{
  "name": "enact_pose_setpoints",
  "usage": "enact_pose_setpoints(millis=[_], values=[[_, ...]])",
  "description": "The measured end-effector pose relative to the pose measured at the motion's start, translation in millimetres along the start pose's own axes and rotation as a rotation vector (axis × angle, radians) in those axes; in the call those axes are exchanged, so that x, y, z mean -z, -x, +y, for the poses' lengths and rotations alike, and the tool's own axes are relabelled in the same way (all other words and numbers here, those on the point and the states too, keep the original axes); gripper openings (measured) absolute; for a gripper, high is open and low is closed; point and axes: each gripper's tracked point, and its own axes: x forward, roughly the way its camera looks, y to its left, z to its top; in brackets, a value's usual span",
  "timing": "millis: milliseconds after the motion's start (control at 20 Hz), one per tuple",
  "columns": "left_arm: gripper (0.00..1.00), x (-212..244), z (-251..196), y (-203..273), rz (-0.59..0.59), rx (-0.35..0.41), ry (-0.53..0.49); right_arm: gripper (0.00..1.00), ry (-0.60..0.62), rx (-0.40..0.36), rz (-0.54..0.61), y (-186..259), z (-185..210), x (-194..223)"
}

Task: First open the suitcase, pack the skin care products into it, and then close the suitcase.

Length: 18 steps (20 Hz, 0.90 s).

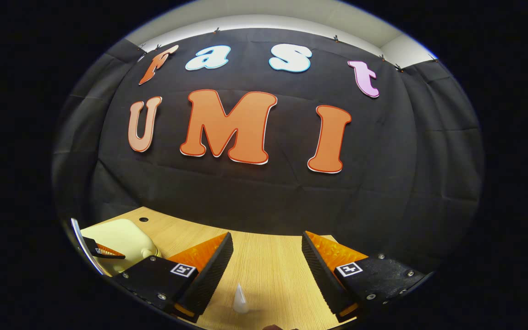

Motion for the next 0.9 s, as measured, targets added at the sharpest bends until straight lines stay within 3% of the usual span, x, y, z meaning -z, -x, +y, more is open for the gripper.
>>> enact_pose_setpoints(millis=[250,400,600,750,900], values=[[0.98,5.8,-6.5,-1.0,0.013,0.003,-0.141,0.95,-0.011,0.008,0.001,-0.3,-2.0,0.7],[0.92,6.0,-11.1,-2.2,0.011,0.015,-0.193,0.95,-0.011,0.004,0.002,-0.1,0.3,0.5],[0.61,0.5,-22.5,2.1,0.005,0.012,-0.367,0.95,-0.009,-0.006,-0.001,0.9,4.3,-1.3],[0.44,18.3,-20.6,-3.4,0.079,0.016,-0.4,0.95,-0.003,-0.007,-0.005,1.2,3.8,-2.9],[0.58,18.9,-9.3,-4.1,0.074,-0.004,-0.412,0.95,-0.013,-0.001,-0.011,4.2,3.1,-4.8]])
